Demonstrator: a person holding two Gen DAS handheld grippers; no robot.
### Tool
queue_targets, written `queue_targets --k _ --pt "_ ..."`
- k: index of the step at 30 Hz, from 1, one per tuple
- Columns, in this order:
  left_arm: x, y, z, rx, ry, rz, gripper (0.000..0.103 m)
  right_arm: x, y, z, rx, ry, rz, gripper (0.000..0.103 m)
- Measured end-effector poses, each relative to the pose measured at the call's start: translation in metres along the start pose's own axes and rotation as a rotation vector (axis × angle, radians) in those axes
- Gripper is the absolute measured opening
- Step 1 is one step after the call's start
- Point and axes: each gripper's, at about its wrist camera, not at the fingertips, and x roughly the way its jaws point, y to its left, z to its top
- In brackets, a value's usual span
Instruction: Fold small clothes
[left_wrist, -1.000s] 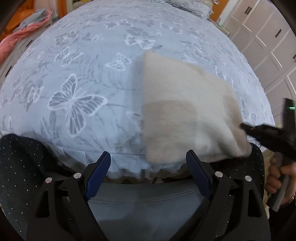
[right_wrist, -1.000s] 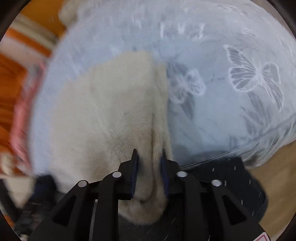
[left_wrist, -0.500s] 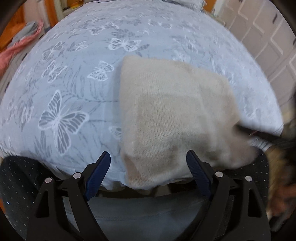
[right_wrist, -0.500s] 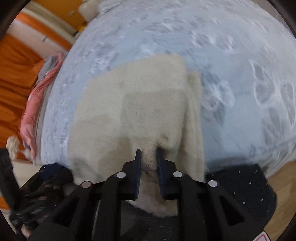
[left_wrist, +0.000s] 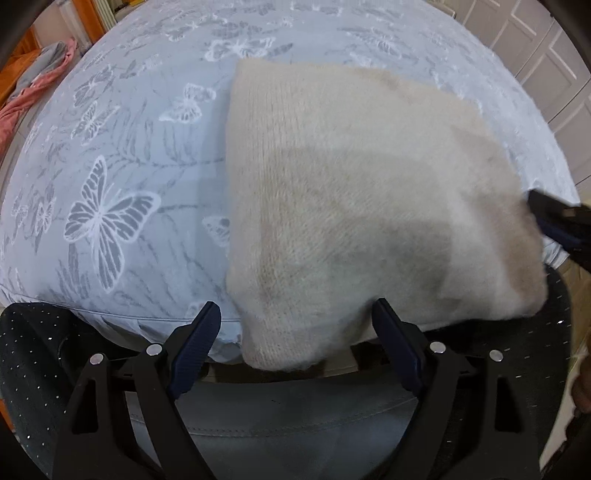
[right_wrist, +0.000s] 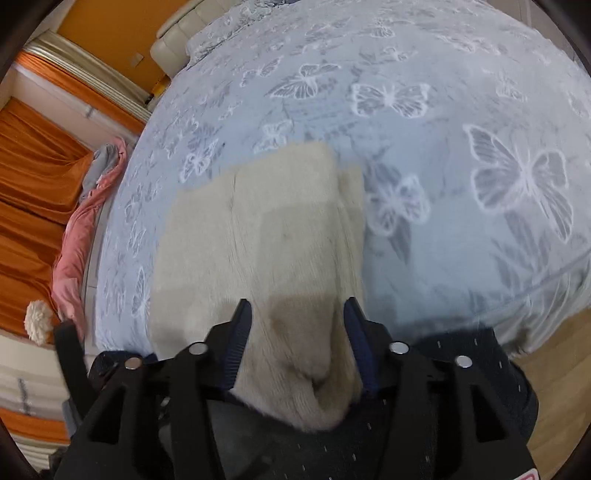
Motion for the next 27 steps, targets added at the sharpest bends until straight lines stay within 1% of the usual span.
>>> queue_targets --k 1,2,3,4,6,7,8,9,10,11,12,13,15,16,17,18,19,21,23,26,27 --pt "-0.004 -0.002 0.000 -0.001 -0.010 -0.003 0.082 0.008 0.000 0.003 -0.011 0.026 -0.011 0.042" --pt "-0.009 -0.003 0.001 0.001 -0.019 -0.003 0.082 0.015 0.003 0.005 -0.025 0.051 -0.031 0.029" --pt "-0.012 -0.005 0.001 0.004 -0.025 -0.003 0.082 0.015 0.005 0.004 -0.047 0.060 -0.040 0.012" --pt "-0.013 -0.006 0.002 0.007 -0.028 -0.001 0.082 0.007 0.012 0.002 -0.068 0.024 -0.030 0.012" --pt "-0.015 -0.007 0.002 0.012 -0.037 0.008 0.082 -0.021 0.024 -0.002 -0.107 -0.082 0.008 0.011" --pt "-0.016 -0.008 0.002 0.013 -0.040 0.009 0.082 -0.030 0.024 -0.006 -0.103 -0.110 0.000 0.011" --pt "-0.014 -0.009 0.001 0.014 -0.038 0.008 0.082 -0.032 0.020 -0.006 -0.089 -0.117 -0.021 0.011" --pt "-0.013 -0.008 0.001 0.014 -0.032 0.007 0.082 -0.026 0.014 -0.006 -0.076 -0.092 -0.060 0.010" --pt "-0.010 -0.010 0.000 0.013 -0.023 0.006 0.082 -0.007 0.003 -0.006 -0.074 -0.016 -0.159 0.009" --pt "-0.009 -0.010 -0.001 0.014 -0.017 0.006 0.082 0.015 -0.005 -0.008 -0.095 0.066 -0.283 0.009" --pt "-0.008 -0.010 -0.001 0.016 -0.012 0.009 0.082 0.025 -0.007 -0.010 -0.116 0.105 -0.323 0.009" --pt "-0.007 -0.011 -0.002 0.018 -0.007 0.014 0.082 0.022 -0.004 -0.011 -0.120 0.092 -0.324 0.009" --pt "-0.009 -0.010 -0.003 0.022 -0.012 0.019 0.082 0.000 0.007 -0.010 -0.119 0.024 -0.287 0.014" --pt "-0.009 -0.008 -0.004 0.019 -0.014 0.020 0.082 -0.014 0.013 -0.010 -0.102 -0.020 -0.268 0.020" --pt "-0.009 -0.005 -0.004 0.012 -0.014 0.017 0.082 -0.023 0.016 -0.011 -0.087 -0.049 -0.264 0.024" --pt "-0.008 -0.003 -0.004 0.001 -0.008 0.015 0.082 -0.029 0.018 -0.013 -0.083 -0.061 -0.250 0.032" --pt "-0.006 0.000 -0.004 -0.010 0.001 0.012 0.082 -0.030 0.017 -0.013 -0.082 -0.059 -0.233 0.044" --pt "-0.005 0.003 -0.004 -0.027 0.008 0.000 0.082 -0.028 0.009 -0.013 -0.067 -0.041 -0.204 0.055" --pt "-0.013 0.006 -0.004 -0.043 -0.018 -0.019 0.082 -0.018 -0.002 -0.014 -0.037 0.006 -0.196 0.055" --pt "-0.026 0.008 -0.002 -0.054 -0.061 -0.028 0.082 -0.002 -0.011 -0.010 0.013 0.041 -0.131 0.055" --pt "-0.029 0.009 -0.002 -0.058 -0.070 -0.027 0.082 0.007 -0.009 -0.008 0.021 0.056 -0.130 0.051"
